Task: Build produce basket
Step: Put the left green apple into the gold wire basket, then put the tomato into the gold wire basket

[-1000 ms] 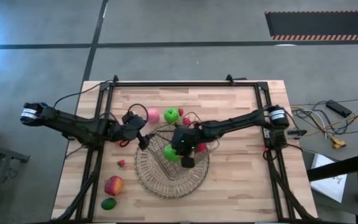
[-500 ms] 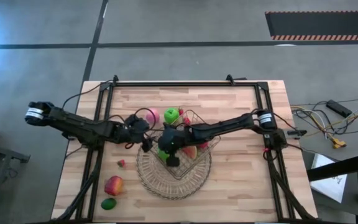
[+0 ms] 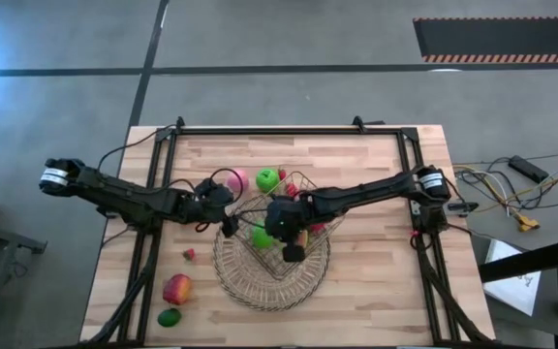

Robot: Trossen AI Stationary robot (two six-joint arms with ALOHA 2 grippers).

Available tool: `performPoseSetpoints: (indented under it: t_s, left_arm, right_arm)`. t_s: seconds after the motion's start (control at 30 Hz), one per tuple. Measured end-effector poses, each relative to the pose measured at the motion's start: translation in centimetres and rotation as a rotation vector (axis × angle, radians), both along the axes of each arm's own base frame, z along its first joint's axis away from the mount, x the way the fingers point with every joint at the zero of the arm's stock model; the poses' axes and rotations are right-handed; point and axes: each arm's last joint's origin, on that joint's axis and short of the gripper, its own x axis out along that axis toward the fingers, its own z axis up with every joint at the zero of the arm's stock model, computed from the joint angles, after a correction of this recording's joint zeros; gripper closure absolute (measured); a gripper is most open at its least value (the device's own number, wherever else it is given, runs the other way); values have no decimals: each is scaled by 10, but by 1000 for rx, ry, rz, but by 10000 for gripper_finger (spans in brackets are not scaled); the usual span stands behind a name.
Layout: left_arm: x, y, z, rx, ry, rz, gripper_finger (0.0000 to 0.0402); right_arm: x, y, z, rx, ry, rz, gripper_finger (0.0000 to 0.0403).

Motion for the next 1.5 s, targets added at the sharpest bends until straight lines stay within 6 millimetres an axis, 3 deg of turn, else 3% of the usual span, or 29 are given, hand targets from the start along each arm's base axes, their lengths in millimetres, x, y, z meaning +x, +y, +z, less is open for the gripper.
performPoseSetpoints:
  t_s: [0.37, 0.5, 0.63, 0.83, 1.07, 1.2, 1.3, 1.5]
  left_arm:
    - [0, 0, 0, -1, -7, -1, 56]
    - [0, 0, 1, -1, -9, -2, 56]
    - [-5, 0, 8, -2, 0, -9, 56]
    - [-26, -5, 19, -32, -15, 8, 56]
    - [-53, -8, 36, -90, -64, 60, 56]
    - [-69, -4, 39, -126, 17, 143, 56]
    - [-78, 0, 34, -138, 96, 227, 56]
    - [-77, 4, 25, -146, 128, 285, 56]
  right_arm:
    - [3, -1, -29, -7, -91, -51, 394]
    - [2, 1, -28, -43, -105, -52, 394]
    - [-4, 11, -16, -197, -161, -160, 394]
    - [-37, 31, -10, -339, -261, -290, 394]
    - [-96, 50, -6, -274, -472, -370, 394]
    - [-122, 56, -9, -240, -567, -390, 394]
    - [-133, 57, -11, -208, -641, -401, 394]
    - [-142, 57, -24, -195, -676, -390, 394]
